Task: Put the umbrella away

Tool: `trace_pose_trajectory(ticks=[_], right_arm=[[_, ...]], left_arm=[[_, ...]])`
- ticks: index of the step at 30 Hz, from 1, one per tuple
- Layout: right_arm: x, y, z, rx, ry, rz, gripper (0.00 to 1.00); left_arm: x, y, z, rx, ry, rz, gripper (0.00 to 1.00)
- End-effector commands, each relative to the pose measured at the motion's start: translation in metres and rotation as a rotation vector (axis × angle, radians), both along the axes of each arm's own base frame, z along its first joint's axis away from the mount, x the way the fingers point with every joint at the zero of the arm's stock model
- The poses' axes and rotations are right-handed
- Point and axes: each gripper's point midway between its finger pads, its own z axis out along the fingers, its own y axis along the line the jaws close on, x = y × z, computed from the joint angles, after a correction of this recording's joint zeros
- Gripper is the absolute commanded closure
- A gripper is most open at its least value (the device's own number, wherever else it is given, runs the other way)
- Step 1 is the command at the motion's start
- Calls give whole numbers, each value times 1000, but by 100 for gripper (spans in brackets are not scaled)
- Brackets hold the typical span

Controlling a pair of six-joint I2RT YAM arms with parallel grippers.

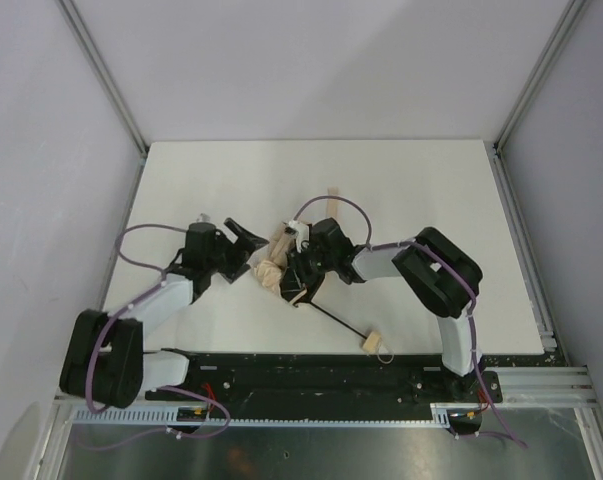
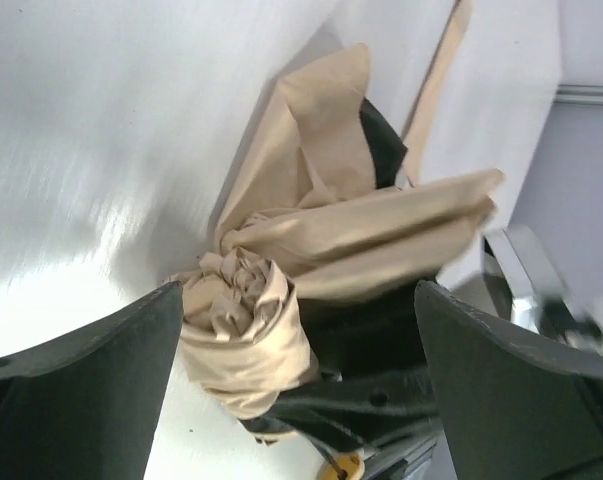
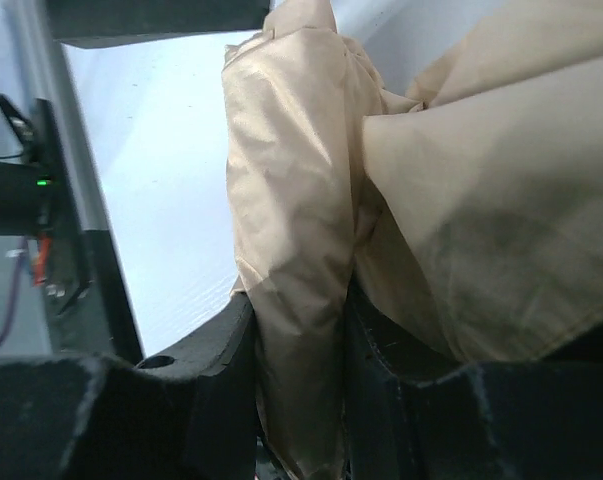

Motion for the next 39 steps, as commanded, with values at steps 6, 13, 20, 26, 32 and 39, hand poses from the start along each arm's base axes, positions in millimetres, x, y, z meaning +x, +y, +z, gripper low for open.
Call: trace_pose_trajectory(ticks=[6, 13, 20, 26, 32, 39], right_arm=[[-50, -54, -77, -79, 603, -49, 100], [-40, -52, -76, -28, 634, -71, 100], [-41, -43, -68, 9, 631, -51, 100], [-45, -35, -50, 47, 612, -3, 100], [-46, -32, -31, 80, 579, 39, 100], [-22, -34, 17, 114, 434, -2, 70]], left_arm=[[-45, -11, -7, -184, 109, -2, 1], [-44, -31, -26, -233, 220, 34, 1], [-49, -44, -59, -192, 323, 116, 2], [-40, -22, -96, 4, 295, 191, 30], [-38, -10, -116, 132, 256, 156, 77], [-43, -12, -105, 130, 212, 106, 100]])
